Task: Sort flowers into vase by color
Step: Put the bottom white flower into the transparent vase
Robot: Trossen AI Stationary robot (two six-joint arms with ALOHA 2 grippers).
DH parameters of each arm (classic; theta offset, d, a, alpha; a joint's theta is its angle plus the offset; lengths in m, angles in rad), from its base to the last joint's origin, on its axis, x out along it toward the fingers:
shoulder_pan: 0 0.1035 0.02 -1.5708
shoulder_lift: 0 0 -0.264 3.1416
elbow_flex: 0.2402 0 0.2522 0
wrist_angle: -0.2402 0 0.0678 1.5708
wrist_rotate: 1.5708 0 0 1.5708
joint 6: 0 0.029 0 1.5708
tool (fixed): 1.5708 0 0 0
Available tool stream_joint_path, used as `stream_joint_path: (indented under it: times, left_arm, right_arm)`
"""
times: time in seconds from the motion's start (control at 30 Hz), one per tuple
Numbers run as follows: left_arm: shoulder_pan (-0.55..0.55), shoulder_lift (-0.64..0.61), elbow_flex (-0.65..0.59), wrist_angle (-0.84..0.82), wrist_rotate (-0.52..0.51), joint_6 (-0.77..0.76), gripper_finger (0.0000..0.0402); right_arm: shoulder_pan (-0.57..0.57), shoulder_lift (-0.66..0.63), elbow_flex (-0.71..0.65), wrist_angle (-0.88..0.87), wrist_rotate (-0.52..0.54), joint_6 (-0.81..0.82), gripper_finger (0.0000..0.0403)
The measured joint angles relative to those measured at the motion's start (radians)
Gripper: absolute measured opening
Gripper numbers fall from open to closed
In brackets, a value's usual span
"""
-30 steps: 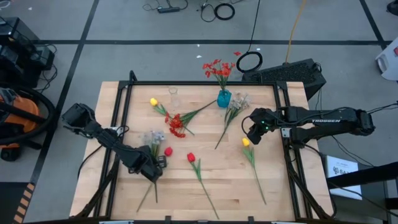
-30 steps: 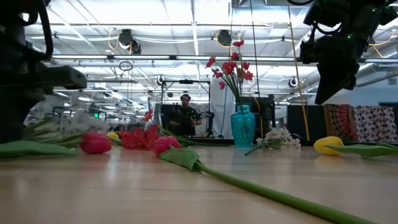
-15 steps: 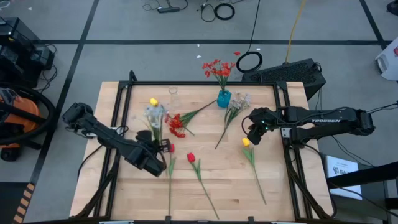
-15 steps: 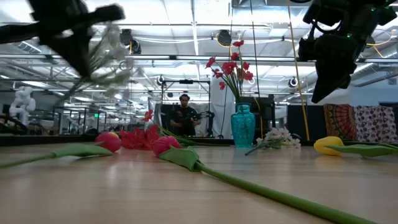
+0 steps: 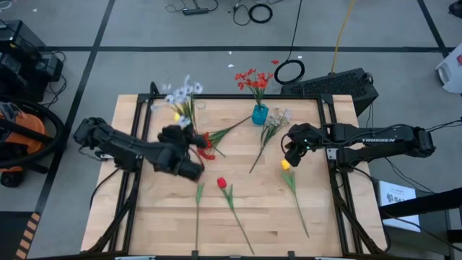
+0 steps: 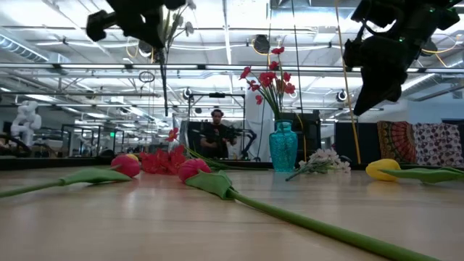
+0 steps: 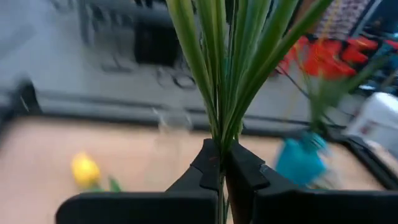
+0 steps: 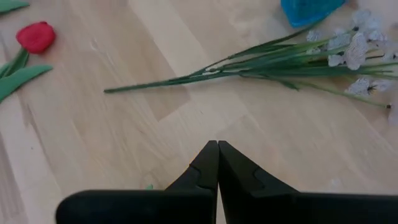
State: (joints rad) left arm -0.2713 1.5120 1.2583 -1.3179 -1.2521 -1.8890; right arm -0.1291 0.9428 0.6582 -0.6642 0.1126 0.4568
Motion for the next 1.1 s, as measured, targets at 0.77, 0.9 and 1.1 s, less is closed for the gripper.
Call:
stream_joint_path:
  times: [0.77,0.9,1.1]
  left_arm:
    - [0.654,-0.205,-0.011,1.156,0.722,1.738,0.0008]
    - [0.779,-0.232,-0.063,1.18,0.91,1.748,0.0008]
    - [0.915,-0.306,-0.26,1.475,1.203,1.728,0.0008]
  right_arm:
    - [-0.009,0.0,0.0,0.034,0.134,0.17,0.0]
    - [-0.009,0.0,0.0,0.033,0.152,0.211,0.0]
    - [-0.009,0.0,0.0,0.033,0.152,0.229,0.0]
